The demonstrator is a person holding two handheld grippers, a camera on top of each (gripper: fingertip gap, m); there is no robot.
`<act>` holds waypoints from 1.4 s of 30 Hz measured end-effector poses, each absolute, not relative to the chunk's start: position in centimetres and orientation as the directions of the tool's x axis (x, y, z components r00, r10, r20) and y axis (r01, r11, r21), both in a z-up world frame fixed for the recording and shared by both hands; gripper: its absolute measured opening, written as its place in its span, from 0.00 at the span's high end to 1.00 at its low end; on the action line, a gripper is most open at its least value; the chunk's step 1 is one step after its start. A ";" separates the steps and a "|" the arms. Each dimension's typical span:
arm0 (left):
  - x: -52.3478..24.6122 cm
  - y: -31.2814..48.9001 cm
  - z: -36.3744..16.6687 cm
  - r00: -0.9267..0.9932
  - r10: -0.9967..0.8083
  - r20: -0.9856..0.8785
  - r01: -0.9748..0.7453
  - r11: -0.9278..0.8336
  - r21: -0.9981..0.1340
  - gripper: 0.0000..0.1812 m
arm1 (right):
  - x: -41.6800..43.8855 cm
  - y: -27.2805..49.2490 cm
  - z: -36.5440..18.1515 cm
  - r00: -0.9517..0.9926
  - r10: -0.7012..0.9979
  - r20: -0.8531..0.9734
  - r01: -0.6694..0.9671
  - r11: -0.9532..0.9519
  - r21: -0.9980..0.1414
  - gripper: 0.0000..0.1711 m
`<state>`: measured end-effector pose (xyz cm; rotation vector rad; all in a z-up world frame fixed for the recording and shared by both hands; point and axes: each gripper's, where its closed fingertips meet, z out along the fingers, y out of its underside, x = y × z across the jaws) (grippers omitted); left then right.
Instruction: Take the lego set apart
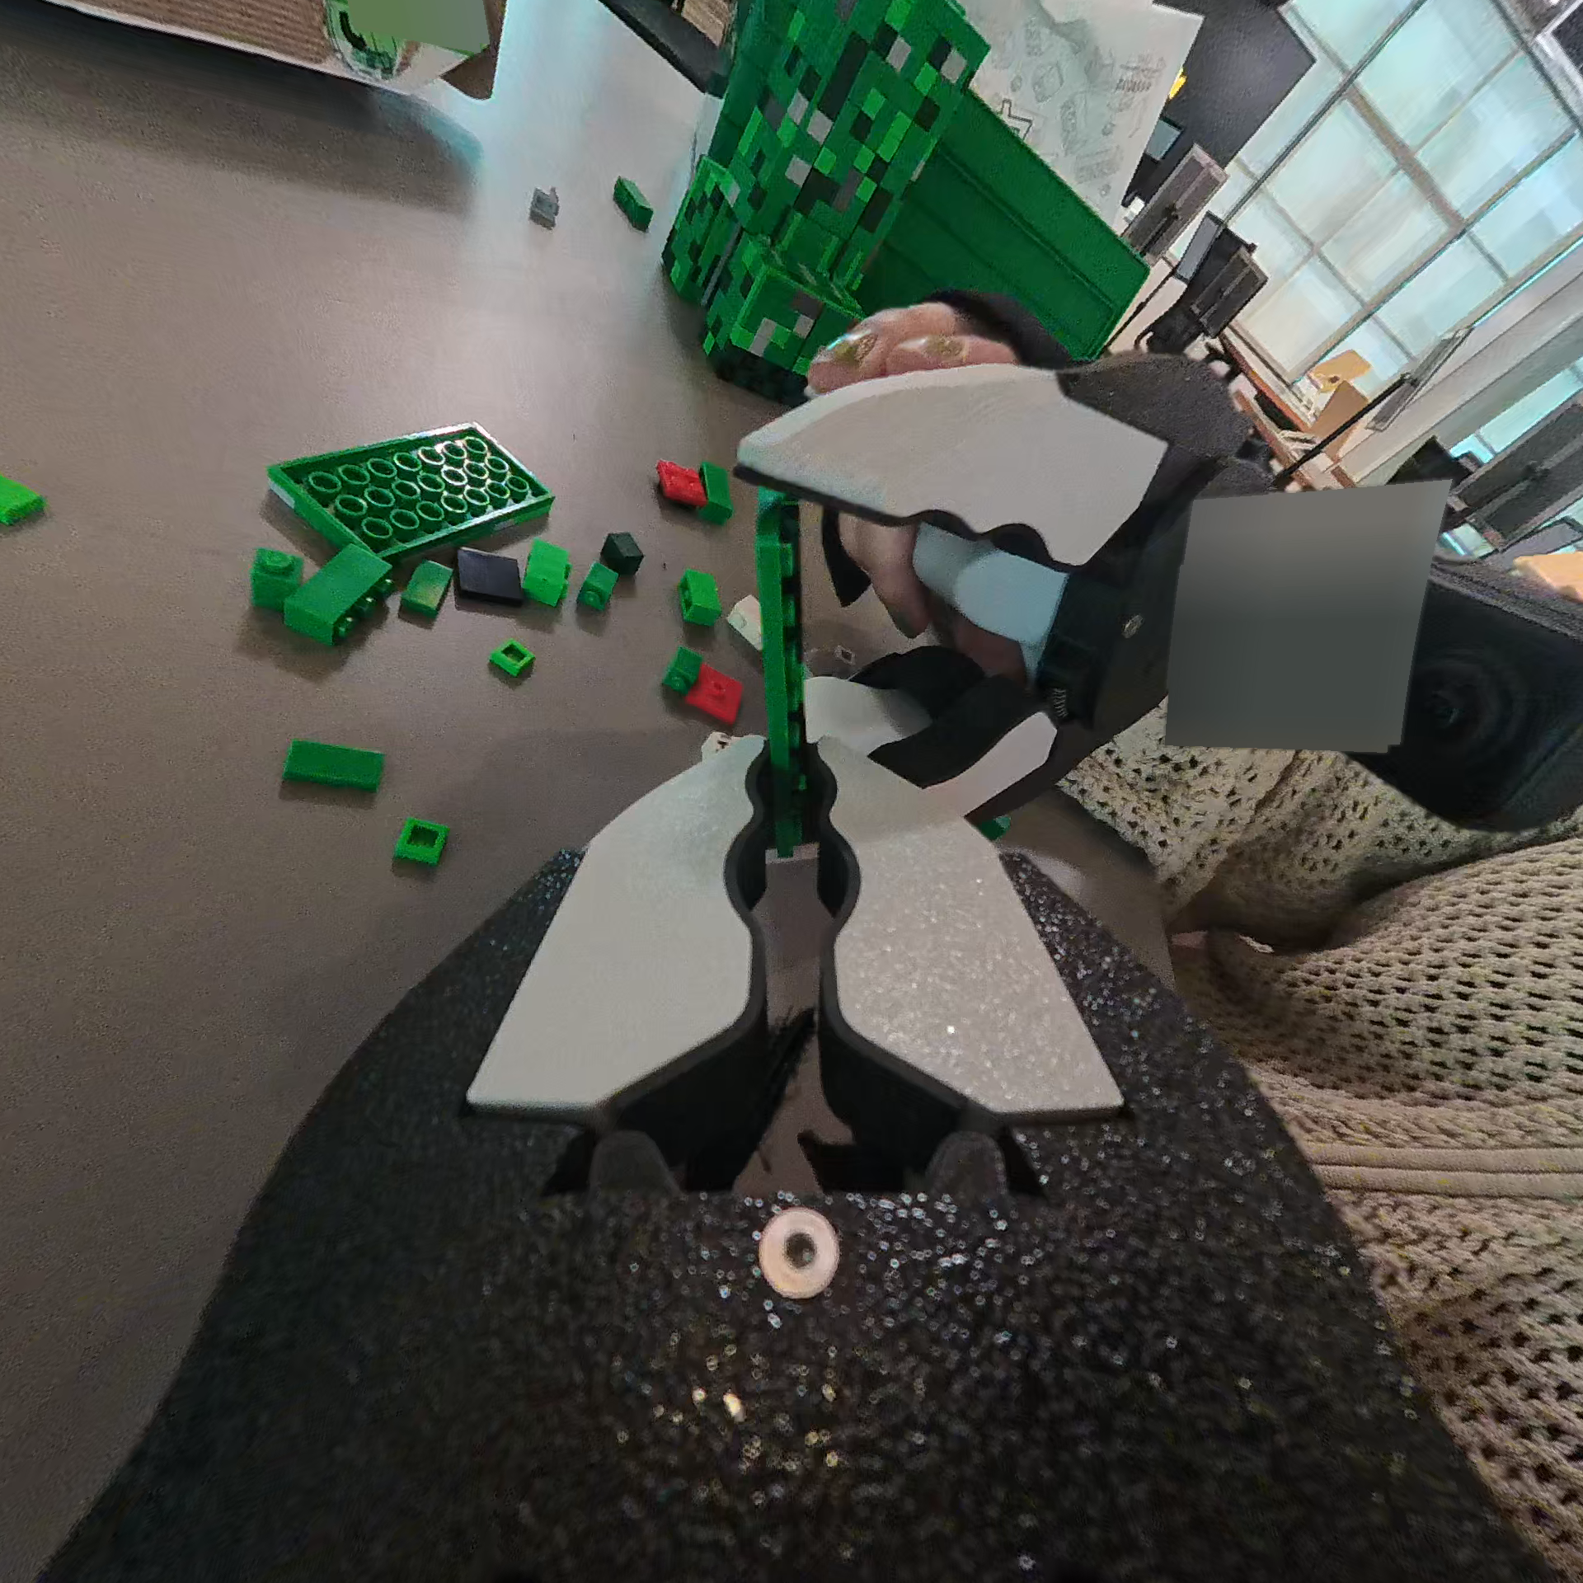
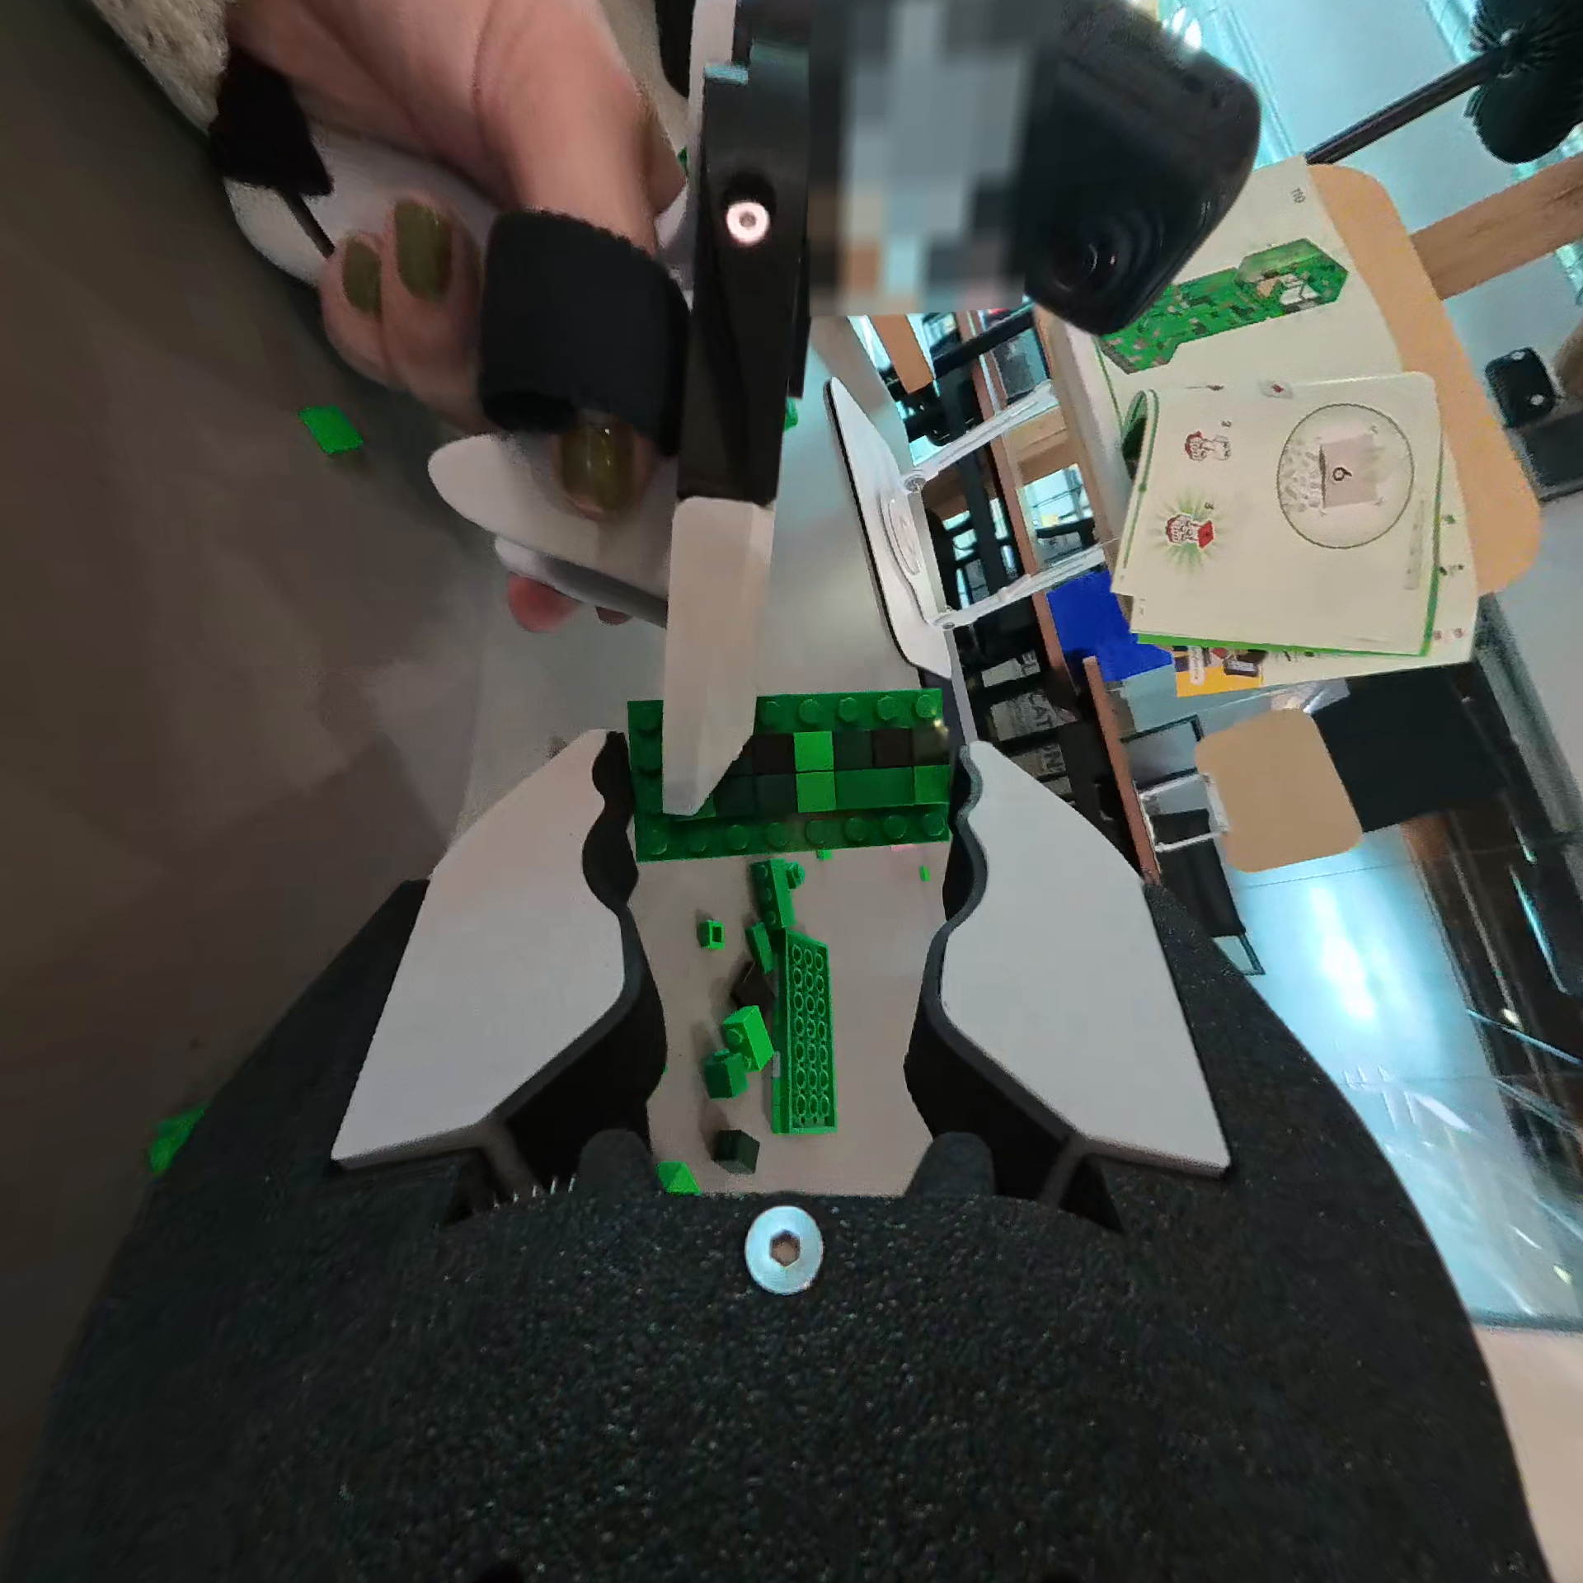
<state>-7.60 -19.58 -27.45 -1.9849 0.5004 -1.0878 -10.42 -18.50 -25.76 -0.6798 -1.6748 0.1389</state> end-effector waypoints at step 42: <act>-11.0 -17.1 -26.4 0.533 -0.430 0.729 0.402 -0.629 -0.665 0.97 | -12.4 -18.6 -26.3 -0.072 -0.080 0.994 0.505 0.857 0.105 0.74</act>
